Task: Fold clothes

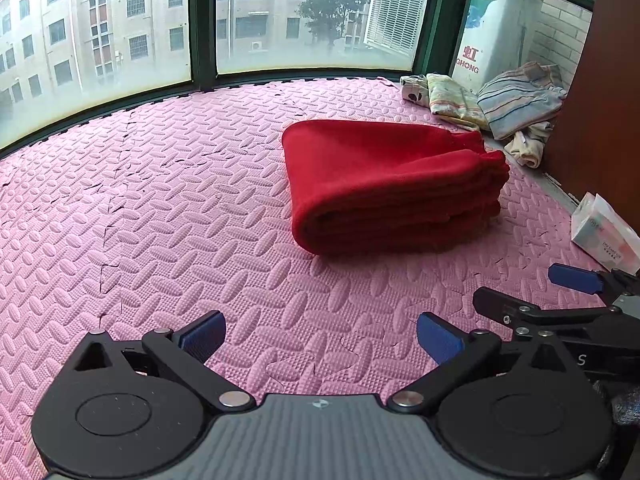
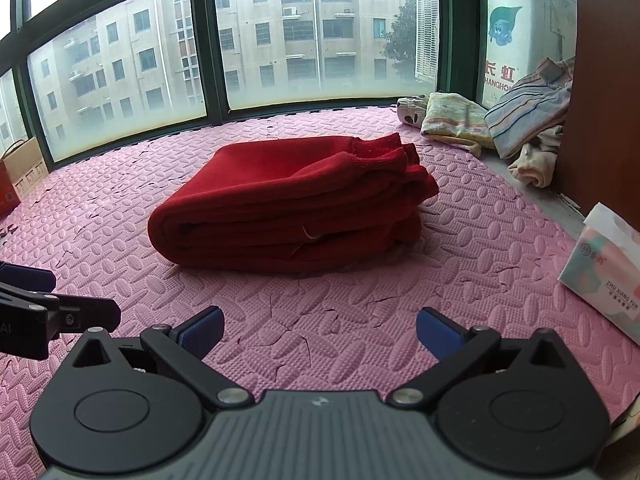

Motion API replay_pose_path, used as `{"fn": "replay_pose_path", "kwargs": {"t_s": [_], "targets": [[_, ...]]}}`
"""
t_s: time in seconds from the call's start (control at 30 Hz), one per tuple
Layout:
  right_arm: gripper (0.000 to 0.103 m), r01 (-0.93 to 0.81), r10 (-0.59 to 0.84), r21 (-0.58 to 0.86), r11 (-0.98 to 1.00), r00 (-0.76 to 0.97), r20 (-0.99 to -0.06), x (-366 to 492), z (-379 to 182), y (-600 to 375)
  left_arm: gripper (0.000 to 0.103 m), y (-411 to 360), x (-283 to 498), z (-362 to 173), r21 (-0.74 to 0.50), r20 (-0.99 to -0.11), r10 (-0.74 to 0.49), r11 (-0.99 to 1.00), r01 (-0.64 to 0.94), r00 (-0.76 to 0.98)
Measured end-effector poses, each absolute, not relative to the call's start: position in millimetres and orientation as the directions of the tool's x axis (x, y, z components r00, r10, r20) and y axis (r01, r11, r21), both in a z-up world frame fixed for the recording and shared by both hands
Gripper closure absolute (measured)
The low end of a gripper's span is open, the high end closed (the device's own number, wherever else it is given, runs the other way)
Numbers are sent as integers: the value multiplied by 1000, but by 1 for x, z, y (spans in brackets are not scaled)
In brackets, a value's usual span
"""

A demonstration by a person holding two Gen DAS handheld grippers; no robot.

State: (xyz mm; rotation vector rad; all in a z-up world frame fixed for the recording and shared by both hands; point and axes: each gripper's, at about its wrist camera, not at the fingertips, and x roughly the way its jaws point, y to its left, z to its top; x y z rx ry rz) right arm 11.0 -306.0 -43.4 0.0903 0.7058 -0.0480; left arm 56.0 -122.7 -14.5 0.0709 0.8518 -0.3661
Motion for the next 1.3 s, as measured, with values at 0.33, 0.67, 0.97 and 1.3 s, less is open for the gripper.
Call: {"fn": "replay_pose_path", "kwargs": {"t_s": [0.33, 0.67, 0.97, 1.3], "targets": [[0, 103, -28, 75, 992, 750, -661, 27, -47, -314, 0, -129, 69, -21, -78, -761, -281, 935, 346, 585], [0, 133, -41, 86, 987, 737, -675, 41, -53, -324, 0, -135, 80, -27, -75, -772, -278, 933, 352, 571], [0, 144, -47, 88, 986, 734, -678, 47, -55, -327, 0, -140, 85, -29, -72, -778, -277, 931, 358, 564], [0, 152, -47, 94, 984, 731, -681, 50, -56, -328, 0, -141, 90, -30, -63, -779, -271, 931, 359, 565]]}}
